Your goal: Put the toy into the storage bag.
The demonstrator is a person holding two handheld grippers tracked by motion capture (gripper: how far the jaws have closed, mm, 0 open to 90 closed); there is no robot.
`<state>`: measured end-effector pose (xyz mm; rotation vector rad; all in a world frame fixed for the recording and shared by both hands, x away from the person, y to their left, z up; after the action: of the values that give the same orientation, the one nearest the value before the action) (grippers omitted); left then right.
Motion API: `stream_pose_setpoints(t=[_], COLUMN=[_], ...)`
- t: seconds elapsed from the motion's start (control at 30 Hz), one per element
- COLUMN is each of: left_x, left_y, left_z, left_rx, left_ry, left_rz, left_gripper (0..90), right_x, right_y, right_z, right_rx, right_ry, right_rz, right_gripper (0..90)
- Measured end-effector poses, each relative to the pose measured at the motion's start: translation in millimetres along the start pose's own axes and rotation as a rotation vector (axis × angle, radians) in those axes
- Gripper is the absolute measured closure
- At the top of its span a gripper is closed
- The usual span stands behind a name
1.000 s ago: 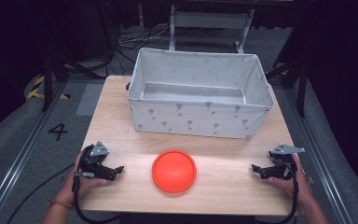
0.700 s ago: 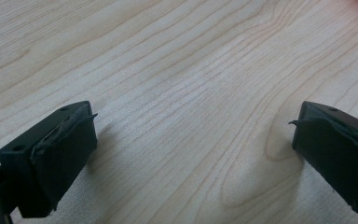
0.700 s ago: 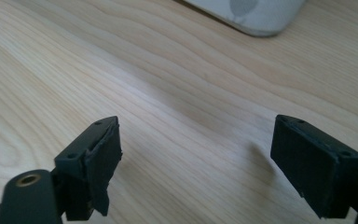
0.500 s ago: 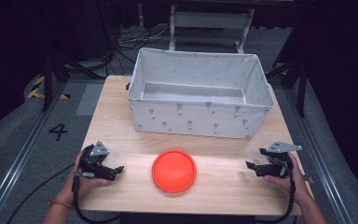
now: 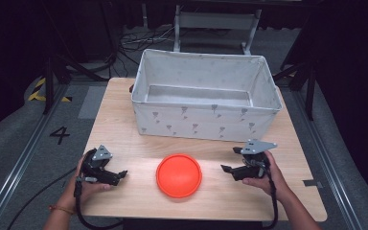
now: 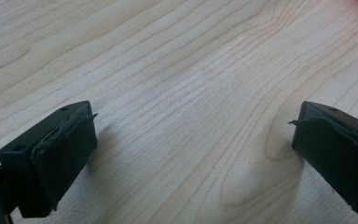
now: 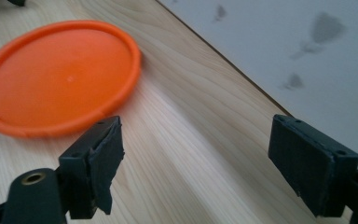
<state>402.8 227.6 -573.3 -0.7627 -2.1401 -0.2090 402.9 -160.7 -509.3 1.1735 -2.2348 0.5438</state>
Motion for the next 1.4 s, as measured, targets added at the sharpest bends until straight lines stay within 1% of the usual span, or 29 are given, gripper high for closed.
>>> stream_pose_setpoints(t=[0.07,0.1,0.13,0.17,0.2,0.27,0.33,0.37,0.4,0.43,0.47,0.53,0.57,0.6,0.63,0.73,0.83,0.87,0.9,0.93,0.97,1.1,1.17,1.23,1.27,1.33,1.4], left_x=[0.1,0.1,0.2,0.3,0.3,0.3,0.3,0.3,0.3,0.3,0.3,0.3,0.3,0.3,0.3,0.0,0.0,0.0,0.0,0.0,0.0,0.0,-0.1,-0.4,-1.0,-1.5,-1.5], left_y=[0.1,0.1,0.0,0.2,-0.1,0.0,0.0,0.0,-0.1,-0.1,-0.1,-0.1,-0.1,-0.1,-0.1,0.1,0.1,0.1,-0.1,0.1,0.1,0.1,0.0,0.4,0.3,1.6,1.7], left_z=[0.0,0.0,0.2,0.2,0.2,0.2,0.2,0.2,0.2,0.2,0.2,0.2,0.2,0.2,0.2,0.0,0.0,0.0,0.0,0.0,0.0,0.0,0.0,-0.5,-1.1,-2.3,-2.3], left_rx=[0.0,0.0,0.001,0.002,0.005,0.005,0.003,0.003,0.004,0.004,0.003,0.003,0.004,0.003,0.003,-0.001,-0.001,-0.001,0.0,-0.002,-0.002,-0.001,-0.002,-0.004,0.004,-0.002,-0.002], left_ry=[-0.001,-0.001,0.0,-0.001,-0.001,-0.001,-0.001,-0.001,0.0,0.0,0.0,0.0,0.0,0.0,0.0,0.0,0.001,0.0,0.0,0.001,0.001,0.0,0.0,-0.001,-0.004,-0.003,-0.004], left_rz=[-0.002,-0.002,-0.003,-0.007,-0.006,-0.006,-0.004,-0.004,-0.002,-0.002,-0.003,-0.002,-0.002,-0.002,-0.002,0.001,0.002,0.002,0.004,0.002,0.002,0.002,0.004,0.005,0.006,0.0,-0.002], left_gripper=[0.2,0.2,0.3,0.3,0.3,0.3,0.3,0.3,0.3,0.3,0.3,0.3,0.3,0.3,0.3,0.2,0.2,0.2,0.2,0.2,0.2,0.3,0.2,0.2,0.4,0.4,0.4], right_x=[-10.1,-10.1,-20.9,-26.3,-32.0,-43.3,-53.4,-53.4,-62.7,-67.0,-71.4,-78.6,-78.6,-82.3,-85.2,-91.1,-97.1,-99.1,-99.2,-99.1,-99.3,-98.9,-98.8,-99.0,-99.1,-98.8,-98.3], right_y=[9.9,9.9,20.1,25.2,29.9,39.2,46.8,46.8,53.7,55.9,56.9,58.5,58.5,58.5,58.6,57.7,61.3,62.9,63.9,65.4,66.4,68.6,67.8,62.7,59.7,56.5,54.5], right_z=[-9.5,-9.5,-16.9,-19.7,-21.9,-24.8,-27.7,-27.7,-29.2,-29.3,-28.6,-26.0,-26.0,-24.0,-22.9,-20.2,-15.5,-14.5,-14.8,-15.5,-15.5,-15.9,-17.0,-19.0,-19.7,-19.9,-19.8], right_rx=[0.009,0.009,0.03,0.04,0.051,0.056,0.07,0.07,0.076,0.08,0.084,0.09,0.09,0.084,0.08,0.059,0.061,0.076,0.078,0.077,0.085,0.086,0.072,0.024,-0.009,-0.038,-0.057], right_ry=[-0.008,-0.008,-0.005,0.0,0.005,0.018,0.025,0.025,0.035,0.039,0.05,0.068,0.068,0.079,0.08,0.084,0.105,0.106,0.103,0.095,0.09,0.085,0.073,0.055,0.043,0.035,0.035], right_rz=[-0.03,-0.03,-0.058,-0.071,-0.084,-0.118,-0.137,-0.137,-0.158,-0.163,-0.158,-0.163,-0.163,-0.159,-0.168,-0.171,-0.181,-0.174,-0.173,-0.182,-0.181,-0.185,-0.17,-0.134,-0.122,-0.118,-0.121], right_gripper=[18.4,18.4,18.4,18.4,18.4,18.4,18.1,18.1,17.9,18.1,18.3,18.4,18.4,18.5,18.4,17.7,16.1,15.5,16.5,17.5,18.1,19.7,28.4,43.3,48.1,53.9,58.0])
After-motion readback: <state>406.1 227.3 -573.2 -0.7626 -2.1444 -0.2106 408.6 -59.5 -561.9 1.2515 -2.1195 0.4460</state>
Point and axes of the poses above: each handheld gripper's, and its own axes: x roughly backward along the jaws, z roughly out of its underside, y roughly to its left, the point moved 10 cm from there along -x, roughly forward along the jaws, and after that the axes turned 8 degrees about x, right-handed, at the moved point
